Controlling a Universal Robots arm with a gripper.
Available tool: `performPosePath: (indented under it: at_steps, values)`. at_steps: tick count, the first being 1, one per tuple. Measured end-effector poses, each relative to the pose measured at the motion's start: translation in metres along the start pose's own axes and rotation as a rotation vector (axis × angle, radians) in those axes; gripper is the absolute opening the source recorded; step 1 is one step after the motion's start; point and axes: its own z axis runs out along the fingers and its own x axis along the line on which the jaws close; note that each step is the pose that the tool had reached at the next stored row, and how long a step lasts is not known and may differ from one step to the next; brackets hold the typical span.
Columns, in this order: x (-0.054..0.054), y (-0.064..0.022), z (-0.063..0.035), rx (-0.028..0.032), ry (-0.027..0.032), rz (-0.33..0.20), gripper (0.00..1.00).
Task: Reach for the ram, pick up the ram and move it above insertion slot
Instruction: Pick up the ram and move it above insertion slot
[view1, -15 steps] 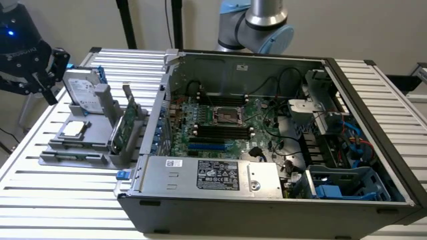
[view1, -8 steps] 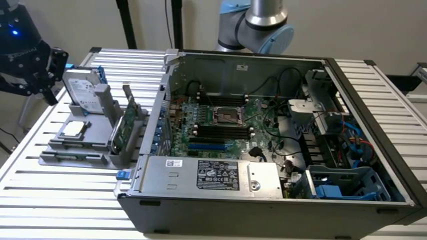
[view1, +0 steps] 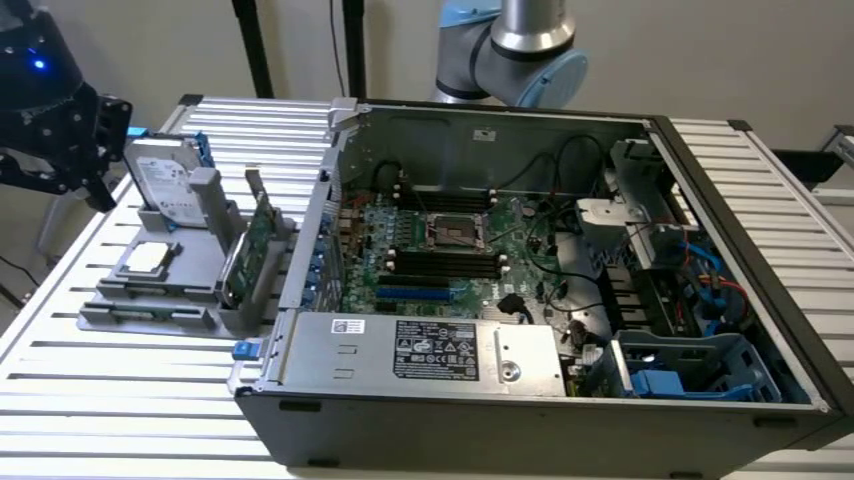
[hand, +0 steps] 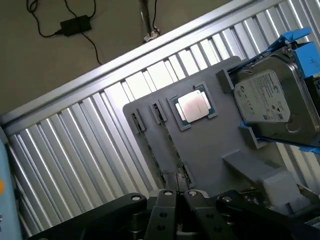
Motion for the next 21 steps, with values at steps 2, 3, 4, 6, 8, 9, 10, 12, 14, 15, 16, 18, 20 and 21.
performPosePath:
  at_steps: [2,3,4,6,8,9,10,12,14,15,16,18,20,21]
  values:
    - [0.0,0.0,0.0003,0.0001,0.0013,-0.036,0.11]
    - [0.0,0.0,0.0006,0.0003,0.002,-0.055,0.11]
    - [0.0,0.0,0.0008,0.0005,0.0027,-0.073,0.11]
    - [0.0,0.0,0.0013,0.0011,0.0038,-0.109,0.11]
    - [0.0,-0.0001,0.0019,0.002,0.0048,-0.145,0.11]
    - [0.0,-0.0001,0.0021,0.0025,0.0054,-0.164,0.11]
    - [0.0,-0.0001,0.0025,0.003,0.0058,-0.181,0.11]
    - [0.0,-0.0001,0.003,0.0044,0.0066,-0.218,0.11]
    - [0.0,-0.0001,0.0036,0.0065,0.0074,-0.255,0.11]
    - [0.0,-0.0001,0.004,0.0076,0.0076,-0.273,0.11]
    - [0.0,-0.0002,0.0043,0.0091,0.0078,-0.291,0.11]
    - [0.0003,-0.0003,0.0049,0.0131,0.0075,-0.321,0.11]
    - [0.0014,-0.0008,0.005,0.0132,0.0075,-0.324,0.11]
    - [0.0018,-0.001,0.005,0.0132,0.0075,-0.324,0.11]
